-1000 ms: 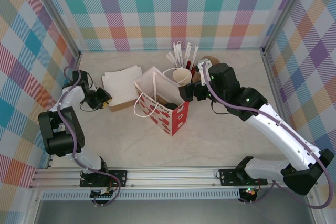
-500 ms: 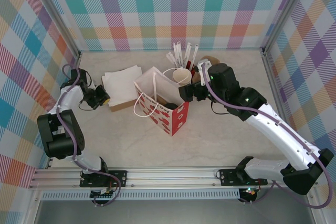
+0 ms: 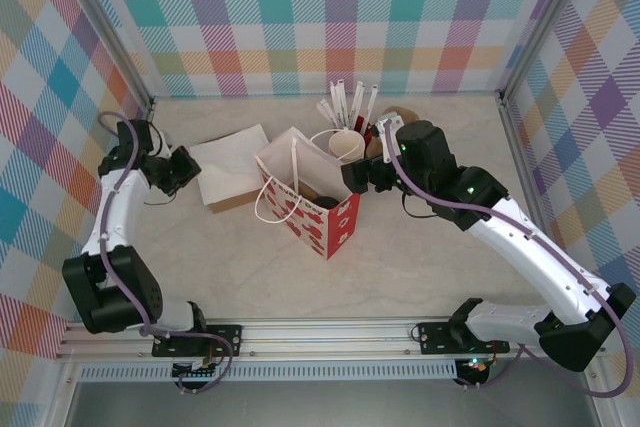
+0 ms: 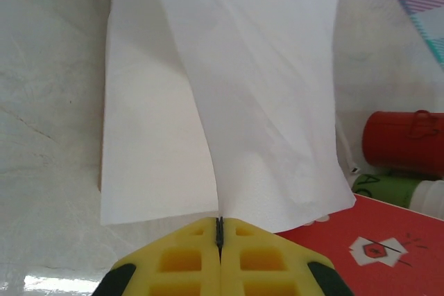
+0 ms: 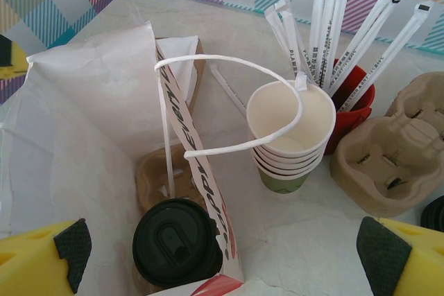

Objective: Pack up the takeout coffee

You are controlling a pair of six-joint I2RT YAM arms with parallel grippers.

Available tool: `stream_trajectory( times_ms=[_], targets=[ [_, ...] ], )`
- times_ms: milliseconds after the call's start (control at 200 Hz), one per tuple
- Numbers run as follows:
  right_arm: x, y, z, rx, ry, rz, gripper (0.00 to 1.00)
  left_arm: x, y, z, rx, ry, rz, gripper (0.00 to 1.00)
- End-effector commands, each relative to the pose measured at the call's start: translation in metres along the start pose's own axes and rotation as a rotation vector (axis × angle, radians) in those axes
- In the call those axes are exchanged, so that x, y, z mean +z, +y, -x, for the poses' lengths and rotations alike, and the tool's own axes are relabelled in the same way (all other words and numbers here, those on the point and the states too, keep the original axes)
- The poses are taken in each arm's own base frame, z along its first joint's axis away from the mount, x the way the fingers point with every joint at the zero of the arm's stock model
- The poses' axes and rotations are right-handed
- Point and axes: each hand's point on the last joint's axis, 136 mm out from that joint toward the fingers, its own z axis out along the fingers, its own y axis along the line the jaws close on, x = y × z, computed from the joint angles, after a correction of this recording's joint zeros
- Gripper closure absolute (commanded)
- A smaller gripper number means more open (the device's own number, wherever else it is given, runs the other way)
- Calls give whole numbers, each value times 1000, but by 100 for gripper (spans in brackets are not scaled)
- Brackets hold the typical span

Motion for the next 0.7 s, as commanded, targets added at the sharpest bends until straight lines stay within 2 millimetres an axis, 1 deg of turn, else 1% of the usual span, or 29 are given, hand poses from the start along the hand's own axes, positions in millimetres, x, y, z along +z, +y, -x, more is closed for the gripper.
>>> stream_trajectory(
  times_ms=[0,85,135,155,215,280,305,355,415,480,530,600,695],
  targets=[
    [1,-3,0,9,-8,-10,0,-13,5,-6,2,-5,23,100],
    [2,-2,-1,12,-4,-8,0,-9,13,-17,-10,11,40,100],
    [3,-2,-1,10,-2,-7,0,-4,18,-24,-20,32,43,100],
    [3,-2,-1,10,-2,-7,0,-2,20,-27,-24,41,43,98],
    [3,-2,-1,7,-1,-7,0,5,25,-33,-40,64,43,91],
    [4,-2,-2,5,1,-8,0,10,27,-39,-48,87,42,77],
    [4,-2,-1,4,1,-9,0,11,29,-40,-47,93,46,75],
    [4,-2,-1,4,2,-9,0,9,31,-40,-37,94,63,71],
    [5,-1,-1,4,2,-7,0,4,34,-38,-26,83,96,62],
    [5,-1,-1,9,3,-6,0,0,37,-36,-20,70,121,44],
    [6,-1,-1,11,5,-4,0,-1,40,-36,-29,66,141,36],
    [7,0,-1,11,7,0,0,3,45,-35,-49,73,154,29],
    [7,0,-2,9,8,0,0,16,49,-33,-96,96,124,25]
  ],
)
